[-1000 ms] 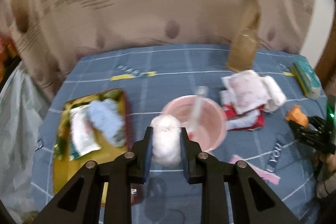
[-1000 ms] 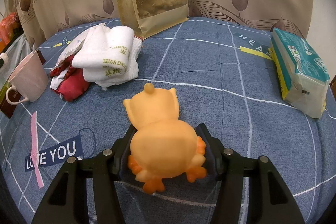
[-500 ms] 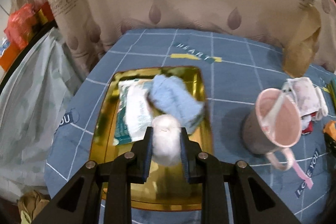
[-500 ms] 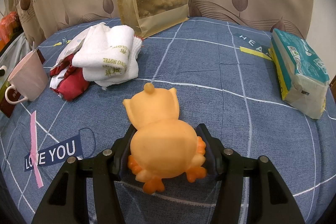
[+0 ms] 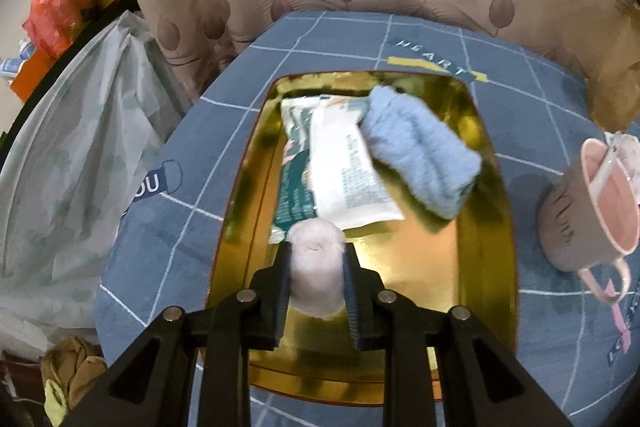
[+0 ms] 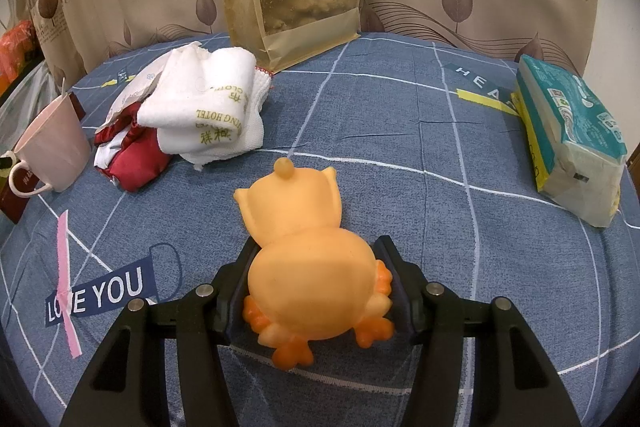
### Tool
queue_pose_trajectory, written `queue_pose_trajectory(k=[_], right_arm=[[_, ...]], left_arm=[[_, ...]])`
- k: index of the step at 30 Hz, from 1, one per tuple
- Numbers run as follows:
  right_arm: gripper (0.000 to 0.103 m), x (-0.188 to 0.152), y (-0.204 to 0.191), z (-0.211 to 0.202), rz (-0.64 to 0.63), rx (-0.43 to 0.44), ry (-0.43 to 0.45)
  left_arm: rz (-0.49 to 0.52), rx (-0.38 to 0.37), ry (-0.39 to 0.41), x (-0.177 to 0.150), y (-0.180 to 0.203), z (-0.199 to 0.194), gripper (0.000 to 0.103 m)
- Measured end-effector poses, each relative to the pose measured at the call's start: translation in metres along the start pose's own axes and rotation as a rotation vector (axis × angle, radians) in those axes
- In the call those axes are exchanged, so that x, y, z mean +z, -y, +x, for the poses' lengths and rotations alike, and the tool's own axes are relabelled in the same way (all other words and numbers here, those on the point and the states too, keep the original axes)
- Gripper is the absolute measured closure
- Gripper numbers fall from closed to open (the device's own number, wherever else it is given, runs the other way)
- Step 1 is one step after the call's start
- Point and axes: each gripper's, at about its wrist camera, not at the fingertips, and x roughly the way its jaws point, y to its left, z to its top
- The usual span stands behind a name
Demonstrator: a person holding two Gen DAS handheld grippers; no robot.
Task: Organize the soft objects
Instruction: 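Carry the white ball with the left gripper into the tin tray and release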
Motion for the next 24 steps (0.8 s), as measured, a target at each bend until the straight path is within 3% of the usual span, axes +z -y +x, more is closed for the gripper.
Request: queue_pose_trajectory(k=[13, 24], right_arm=[[0.049, 0.001, 0.001, 0.0, -0.006, -0.008, -0.003], [0.049, 0.001, 0.0, 0.0, -0.023, -0.025, -0.008]], left_arm=[[-0.016, 0.059, -0.033, -0.007, -0.02, 0.019, 0.075], [-0.025, 0.042, -0.033, -0.009, -0.025, 0.022, 0.071]])
